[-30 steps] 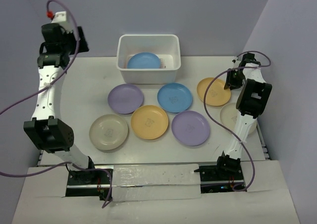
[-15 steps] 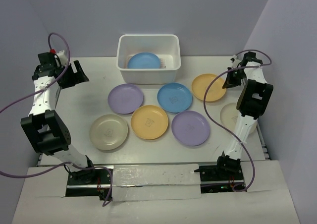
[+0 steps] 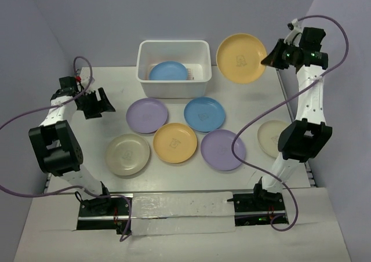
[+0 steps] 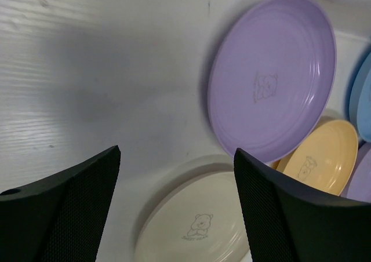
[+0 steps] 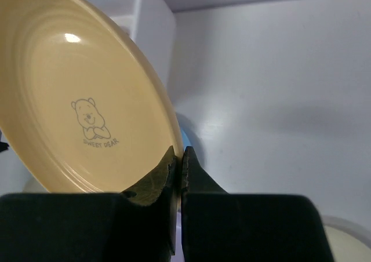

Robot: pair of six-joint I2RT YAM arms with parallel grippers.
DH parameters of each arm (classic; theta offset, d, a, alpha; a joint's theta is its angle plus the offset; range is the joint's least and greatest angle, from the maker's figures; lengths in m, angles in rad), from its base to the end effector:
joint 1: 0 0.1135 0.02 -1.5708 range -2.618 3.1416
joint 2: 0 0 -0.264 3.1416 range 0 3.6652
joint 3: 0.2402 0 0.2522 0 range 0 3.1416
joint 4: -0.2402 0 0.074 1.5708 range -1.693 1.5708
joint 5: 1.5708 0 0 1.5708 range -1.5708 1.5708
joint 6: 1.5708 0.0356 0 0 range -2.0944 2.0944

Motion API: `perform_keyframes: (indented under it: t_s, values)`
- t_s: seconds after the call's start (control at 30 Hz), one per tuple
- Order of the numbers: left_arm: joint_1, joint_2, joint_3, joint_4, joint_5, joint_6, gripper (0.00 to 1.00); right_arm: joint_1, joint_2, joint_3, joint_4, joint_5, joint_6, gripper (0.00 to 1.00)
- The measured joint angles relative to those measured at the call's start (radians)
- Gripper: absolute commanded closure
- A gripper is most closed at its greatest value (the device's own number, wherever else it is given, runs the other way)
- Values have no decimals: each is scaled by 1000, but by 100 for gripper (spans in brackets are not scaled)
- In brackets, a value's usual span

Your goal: Place the plates into the plastic bin on the countertop

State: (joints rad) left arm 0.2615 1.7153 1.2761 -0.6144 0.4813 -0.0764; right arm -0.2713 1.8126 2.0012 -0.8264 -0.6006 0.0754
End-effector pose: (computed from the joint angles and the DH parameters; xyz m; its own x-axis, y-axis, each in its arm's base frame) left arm 0.3495 0.0765 0.2331 -0.8366 -0.2939 -0.4623 -0.0721 0.8956 -0.4390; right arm 0.3866 -0.0866 0.4131 -0.5883 0.2282 -0.7758 -0.1725 0.9019 0.3961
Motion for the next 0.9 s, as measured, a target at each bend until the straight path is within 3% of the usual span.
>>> perform_keyframes:
  t_s: [0.13, 0.4, 0.63, 0.9]
  values:
    - [-27, 0, -72, -17, 66, 116, 14, 143, 11, 117, 44, 76, 46, 100]
    - [-30, -59, -195, -67, 92, 342, 13, 422, 182, 326, 124, 264, 78, 100]
    - [-30, -241, -311, -49, 60, 380, 13, 502, 374, 370, 256, 452, 137, 100]
    - [-31, -355, -398, -5, -13, 362, 13, 589, 528, 383, 403, 532, 179, 100]
